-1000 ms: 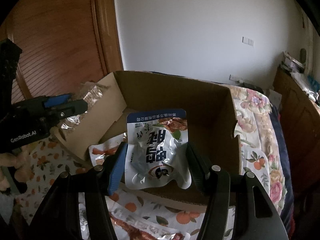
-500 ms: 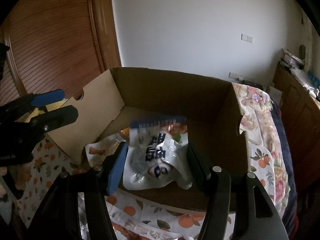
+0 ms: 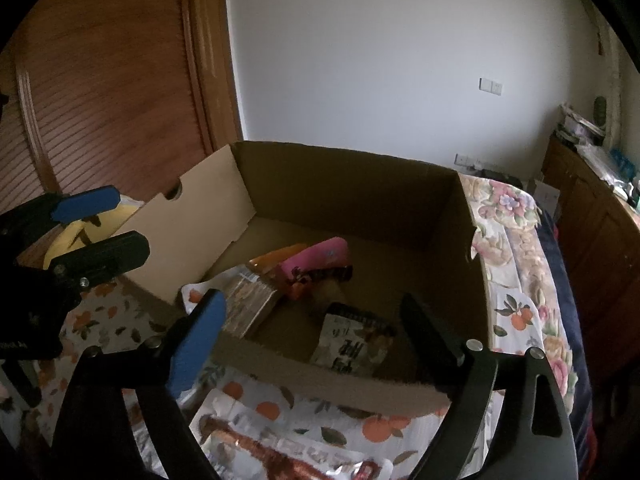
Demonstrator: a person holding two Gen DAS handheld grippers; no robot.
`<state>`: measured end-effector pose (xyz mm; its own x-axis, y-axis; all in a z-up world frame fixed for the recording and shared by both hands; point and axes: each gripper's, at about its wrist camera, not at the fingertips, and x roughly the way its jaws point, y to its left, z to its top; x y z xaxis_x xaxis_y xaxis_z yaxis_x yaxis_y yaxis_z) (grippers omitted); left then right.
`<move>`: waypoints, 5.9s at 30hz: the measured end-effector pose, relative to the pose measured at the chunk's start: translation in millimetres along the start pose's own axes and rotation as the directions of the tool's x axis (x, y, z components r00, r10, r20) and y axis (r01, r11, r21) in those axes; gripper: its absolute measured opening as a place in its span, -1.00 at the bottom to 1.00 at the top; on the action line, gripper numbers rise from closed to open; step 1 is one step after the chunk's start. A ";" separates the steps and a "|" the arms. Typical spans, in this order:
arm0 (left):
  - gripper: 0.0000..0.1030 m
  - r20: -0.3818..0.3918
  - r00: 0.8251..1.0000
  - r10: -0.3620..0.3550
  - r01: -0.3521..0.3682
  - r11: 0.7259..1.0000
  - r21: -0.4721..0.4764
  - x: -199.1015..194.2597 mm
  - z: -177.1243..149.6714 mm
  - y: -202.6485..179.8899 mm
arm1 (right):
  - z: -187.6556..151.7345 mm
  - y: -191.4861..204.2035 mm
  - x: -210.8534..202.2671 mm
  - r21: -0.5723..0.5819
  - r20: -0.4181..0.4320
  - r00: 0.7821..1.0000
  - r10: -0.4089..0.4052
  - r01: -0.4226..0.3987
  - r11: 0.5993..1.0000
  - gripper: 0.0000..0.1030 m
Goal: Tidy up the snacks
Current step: 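Open both grippers to drop the bags into the box, then withdraw, then withdraw both tools from the box toward the snacks on the bedspread, then close the right gripper on the teal wrapped candy and lift it, then grasp the white red-banded packet with the left gripper while the right holds the candy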
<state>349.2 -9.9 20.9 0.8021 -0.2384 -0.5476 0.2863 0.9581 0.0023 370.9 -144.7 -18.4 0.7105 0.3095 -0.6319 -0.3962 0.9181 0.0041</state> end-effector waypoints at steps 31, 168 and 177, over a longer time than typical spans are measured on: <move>0.84 0.031 0.999 0.022 -0.020 0.999 -0.045 -132.8 -57.1 -31.8 | -72.8 34.0 -111.9 0.001 0.005 1.000 -0.009 0.009 1.000 0.80; -0.50 -0.189 0.972 -0.143 0.118 0.984 -0.134 -65.8 -138.0 -25.1 | -133.4 15.8 -96.6 -0.102 -0.178 0.981 0.078 -0.097 0.990 -0.58; -0.14 -0.254 0.960 -0.121 0.095 0.989 -0.111 -21.6 -138.6 -25.3 | -145.8 4.6 -83.2 -0.100 -0.196 0.979 0.061 -0.081 0.992 -0.58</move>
<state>252.0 -7.1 -83.3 0.6019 -0.3042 -0.7383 0.3012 0.9428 -0.1429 225.2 -202.4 -78.8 0.5575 0.3100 -0.7701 -0.5090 0.8605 -0.0220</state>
